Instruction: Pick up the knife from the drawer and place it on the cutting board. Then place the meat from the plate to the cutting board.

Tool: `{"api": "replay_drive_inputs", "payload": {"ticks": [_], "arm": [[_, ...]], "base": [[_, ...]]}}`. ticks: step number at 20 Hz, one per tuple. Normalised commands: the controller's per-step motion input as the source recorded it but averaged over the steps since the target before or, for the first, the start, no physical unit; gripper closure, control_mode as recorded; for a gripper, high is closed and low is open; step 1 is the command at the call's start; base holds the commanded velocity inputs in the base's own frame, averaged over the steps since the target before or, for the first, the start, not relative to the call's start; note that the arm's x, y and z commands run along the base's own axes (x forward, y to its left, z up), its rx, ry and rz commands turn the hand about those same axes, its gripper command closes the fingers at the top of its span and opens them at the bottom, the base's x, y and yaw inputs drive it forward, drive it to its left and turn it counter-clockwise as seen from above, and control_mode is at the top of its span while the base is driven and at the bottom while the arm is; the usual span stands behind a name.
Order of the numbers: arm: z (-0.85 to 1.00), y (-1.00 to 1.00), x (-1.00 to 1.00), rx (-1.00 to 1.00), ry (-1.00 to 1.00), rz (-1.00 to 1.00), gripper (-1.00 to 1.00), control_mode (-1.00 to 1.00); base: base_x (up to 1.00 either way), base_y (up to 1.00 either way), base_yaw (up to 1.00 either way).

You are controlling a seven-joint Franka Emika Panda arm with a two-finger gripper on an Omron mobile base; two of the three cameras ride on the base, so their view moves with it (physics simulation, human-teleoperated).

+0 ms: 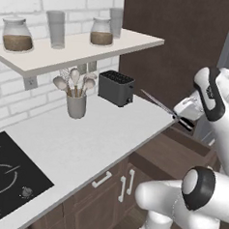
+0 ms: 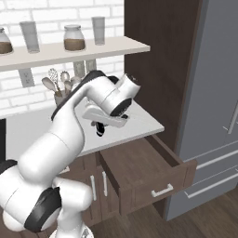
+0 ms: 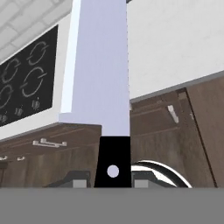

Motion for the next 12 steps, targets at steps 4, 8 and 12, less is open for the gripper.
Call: {"api": "replay_drive_inputs", "payload": {"ticks": [4, 8, 12], "arm": [[-0.01, 0.84, -0.01, -0.01, 0.10, 0.00, 1.00, -1.00], [-0.04, 0.77, -0.22, -0.07, 0.07, -0.02, 1.00, -1.00], [0.00, 0.24, -0.20, 0.00, 0.00, -0.19, 1.00, -1.00]], "base": [[0.00, 0.00, 0.00], [0.00, 0.00, 0.00], [0.00, 0.00, 0.00]]}}
